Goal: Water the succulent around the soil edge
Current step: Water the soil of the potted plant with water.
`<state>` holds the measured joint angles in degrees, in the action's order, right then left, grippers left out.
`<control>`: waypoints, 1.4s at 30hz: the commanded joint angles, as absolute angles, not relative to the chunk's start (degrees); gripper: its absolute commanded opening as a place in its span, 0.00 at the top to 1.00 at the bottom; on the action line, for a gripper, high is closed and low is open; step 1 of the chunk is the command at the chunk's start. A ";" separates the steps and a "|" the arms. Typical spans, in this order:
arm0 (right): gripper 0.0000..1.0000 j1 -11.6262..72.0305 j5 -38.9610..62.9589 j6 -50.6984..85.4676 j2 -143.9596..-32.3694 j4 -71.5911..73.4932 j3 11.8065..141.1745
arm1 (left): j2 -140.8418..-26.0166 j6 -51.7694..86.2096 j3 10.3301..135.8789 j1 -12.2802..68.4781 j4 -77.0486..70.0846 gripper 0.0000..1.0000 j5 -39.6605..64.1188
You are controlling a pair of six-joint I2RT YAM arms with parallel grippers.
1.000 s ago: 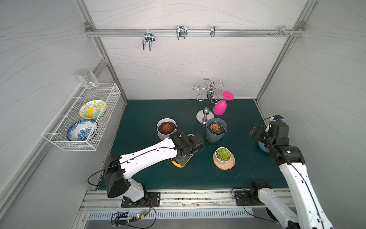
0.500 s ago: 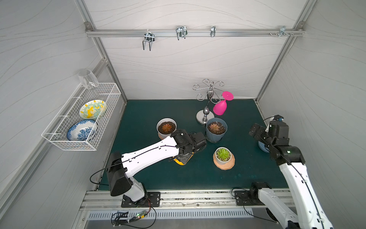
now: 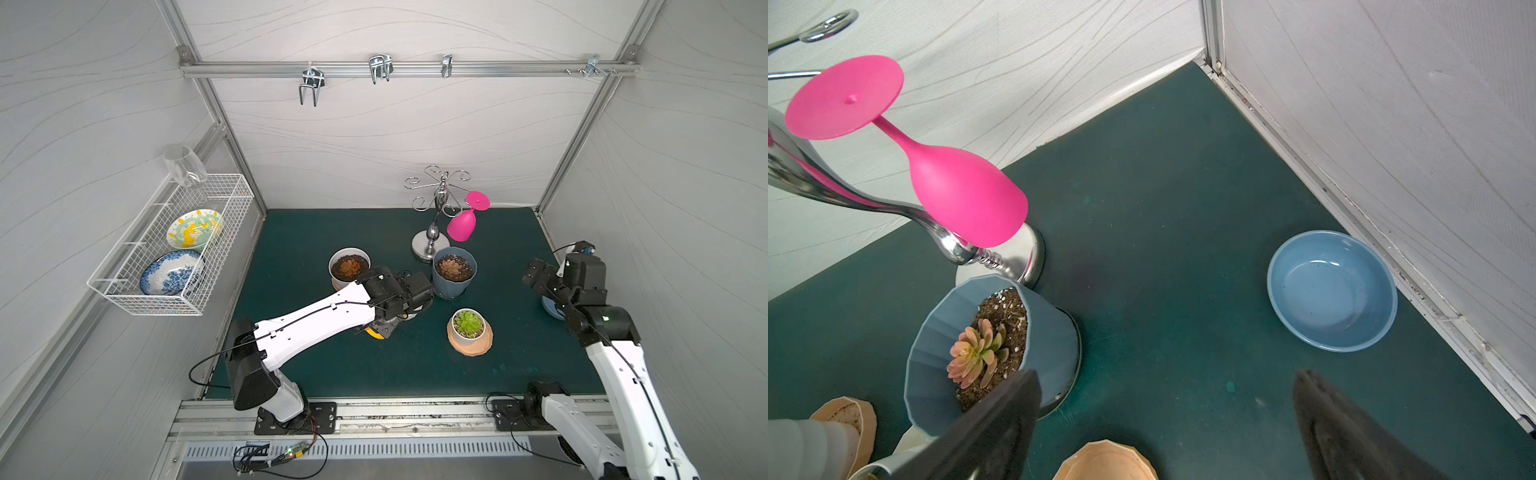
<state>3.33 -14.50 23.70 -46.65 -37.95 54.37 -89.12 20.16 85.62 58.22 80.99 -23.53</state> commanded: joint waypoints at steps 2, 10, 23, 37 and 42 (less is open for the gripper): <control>0.01 3.03 -14.47 23.47 -45.98 -38.20 54.49 | -86.02 20.22 86.41 56.44 81.65 1.00 -25.22; 0.01 2.99 -14.32 23.40 -46.07 -38.14 54.58 | -82.11 20.00 83.32 52.94 81.02 1.00 -24.44; 0.01 2.73 -13.52 23.30 -46.43 -37.71 54.60 | -78.61 20.32 77.40 49.79 80.91 1.00 -23.25; 0.01 2.29 -13.04 23.28 -46.56 -37.57 54.42 | -76.16 20.06 73.11 49.66 79.58 1.00 -20.84; 0.01 2.20 -12.96 23.29 -46.88 -37.41 54.40 | -75.33 19.58 72.30 49.66 78.80 1.00 -19.42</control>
